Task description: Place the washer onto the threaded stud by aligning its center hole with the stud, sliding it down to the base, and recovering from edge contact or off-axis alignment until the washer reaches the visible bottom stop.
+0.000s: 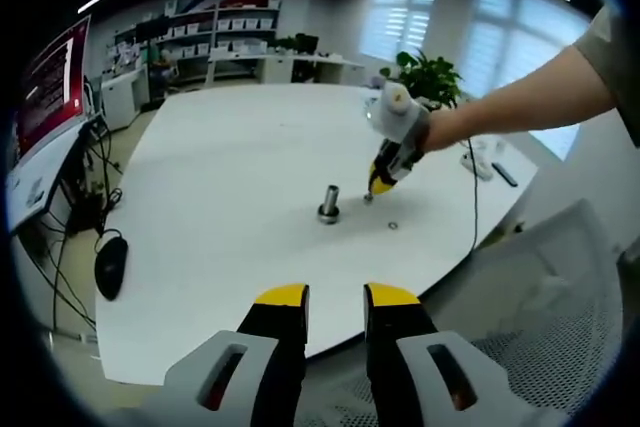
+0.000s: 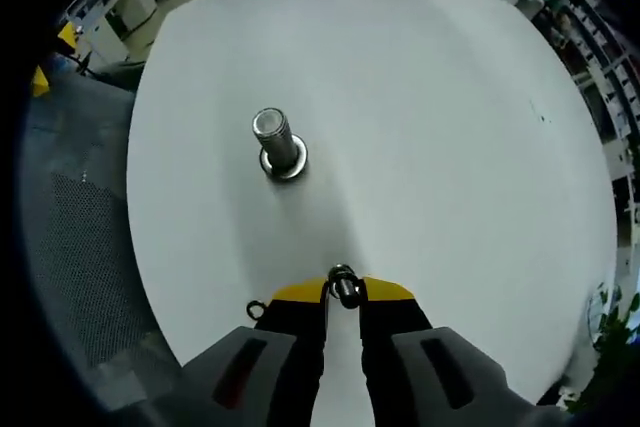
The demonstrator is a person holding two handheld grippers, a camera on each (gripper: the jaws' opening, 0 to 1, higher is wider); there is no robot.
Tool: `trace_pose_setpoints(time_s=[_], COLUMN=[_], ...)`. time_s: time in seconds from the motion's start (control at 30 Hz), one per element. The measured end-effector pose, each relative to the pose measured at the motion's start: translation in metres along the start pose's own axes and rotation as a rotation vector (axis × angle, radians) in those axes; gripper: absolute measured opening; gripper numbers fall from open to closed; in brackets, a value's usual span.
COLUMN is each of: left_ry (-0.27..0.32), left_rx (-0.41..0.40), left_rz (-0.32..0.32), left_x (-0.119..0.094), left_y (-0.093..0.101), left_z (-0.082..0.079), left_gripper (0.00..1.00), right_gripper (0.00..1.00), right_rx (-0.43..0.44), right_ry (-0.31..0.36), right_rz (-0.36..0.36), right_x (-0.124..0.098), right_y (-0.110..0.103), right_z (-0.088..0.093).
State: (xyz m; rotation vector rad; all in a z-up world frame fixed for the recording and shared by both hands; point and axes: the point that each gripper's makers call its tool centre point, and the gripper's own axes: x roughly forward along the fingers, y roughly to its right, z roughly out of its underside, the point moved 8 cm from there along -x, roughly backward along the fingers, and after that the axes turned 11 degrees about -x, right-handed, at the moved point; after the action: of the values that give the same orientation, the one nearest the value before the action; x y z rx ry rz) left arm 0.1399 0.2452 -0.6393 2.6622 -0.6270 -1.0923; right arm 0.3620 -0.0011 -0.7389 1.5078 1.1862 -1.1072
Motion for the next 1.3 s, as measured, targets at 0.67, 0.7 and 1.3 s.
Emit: trace_pose_setpoints(time_s=[0.67,0.7,1.3], left_ry=[-0.004,-0.004,0.014], left_rx=[-0.007,-0.006,0.005], left_rz=[-0.010,-0.010,0.004], left_x=[0.000,0.000,-0.002], left_y=[-0.001,-0.001,0.001], left_z=[0.001,0.001,-0.001], left_gripper=[0.19,0.19,0.19], right_gripper=[0.20,0.21,0.21], right_rx=[0.119,0.123,0.151], right_ry=[0.042,0.037,0.036], right_rz=[0.019,0.018,-0.012], right_x=[0.007,0.005,-0.005], right_y=[-0.003,-0.004,-0.055], right_z=[0.013,0.015,0.029])
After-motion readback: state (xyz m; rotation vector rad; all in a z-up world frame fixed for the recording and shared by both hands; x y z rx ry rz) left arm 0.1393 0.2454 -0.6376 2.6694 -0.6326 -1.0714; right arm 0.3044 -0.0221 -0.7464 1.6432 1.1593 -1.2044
